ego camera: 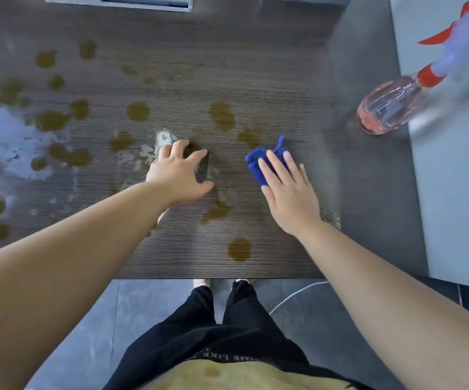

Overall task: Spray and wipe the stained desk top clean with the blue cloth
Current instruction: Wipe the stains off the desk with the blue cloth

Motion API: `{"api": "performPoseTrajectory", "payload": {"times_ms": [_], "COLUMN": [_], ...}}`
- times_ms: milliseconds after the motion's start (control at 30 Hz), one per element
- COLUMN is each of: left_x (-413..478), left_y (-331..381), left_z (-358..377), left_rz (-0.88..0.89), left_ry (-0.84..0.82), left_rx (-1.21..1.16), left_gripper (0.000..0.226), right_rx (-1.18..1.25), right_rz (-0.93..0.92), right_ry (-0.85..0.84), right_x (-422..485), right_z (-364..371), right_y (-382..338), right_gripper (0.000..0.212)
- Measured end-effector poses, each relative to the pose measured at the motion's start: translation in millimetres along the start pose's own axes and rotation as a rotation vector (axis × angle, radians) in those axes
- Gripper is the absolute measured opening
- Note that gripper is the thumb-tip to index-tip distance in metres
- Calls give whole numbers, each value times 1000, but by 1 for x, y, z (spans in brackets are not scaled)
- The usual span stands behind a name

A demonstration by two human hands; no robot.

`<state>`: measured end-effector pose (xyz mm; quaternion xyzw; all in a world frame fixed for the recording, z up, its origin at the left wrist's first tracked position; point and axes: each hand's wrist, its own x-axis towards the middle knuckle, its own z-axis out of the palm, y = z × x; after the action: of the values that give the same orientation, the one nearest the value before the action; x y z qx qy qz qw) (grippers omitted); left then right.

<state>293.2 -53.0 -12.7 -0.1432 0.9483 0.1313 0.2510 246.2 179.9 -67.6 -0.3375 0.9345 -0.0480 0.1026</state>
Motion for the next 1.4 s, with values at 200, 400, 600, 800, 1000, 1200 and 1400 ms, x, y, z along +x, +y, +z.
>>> {"api": "performPoseTrajectory", "payload": {"times_ms": [200, 400, 600, 800, 1000, 1200, 1400], "left_x": [5, 7, 6, 7, 7, 7, 6], "left_y": [0, 2, -1, -2, -3, -5, -4], "left_z": [-2, -8, -14, -14, -12, -12, -13], "left_rz": [7, -2, 33, 43, 65, 78, 78], "left_ry": [-92, -146, -180, -178, -174, -176, -166], "left_rx": [69, 58, 66, 70, 80, 91, 84], "left_gripper": [90, 82, 80, 81, 83, 84, 86], "right_rx": [4, 22, 15, 66, -14, 69, -11], "right_rz": [344, 210, 147, 388, -1, 535, -61], "right_ry": [33, 27, 7, 81, -16, 72, -29], "right_x": [32, 73, 41, 102, 39, 132, 122], "right_z": [-12, -9, -12, -12, -6, -24, -16], "right_y": [45, -19, 31, -20, -1, 4, -34], "right_gripper": [51, 52, 55, 51, 53, 51, 50]}}
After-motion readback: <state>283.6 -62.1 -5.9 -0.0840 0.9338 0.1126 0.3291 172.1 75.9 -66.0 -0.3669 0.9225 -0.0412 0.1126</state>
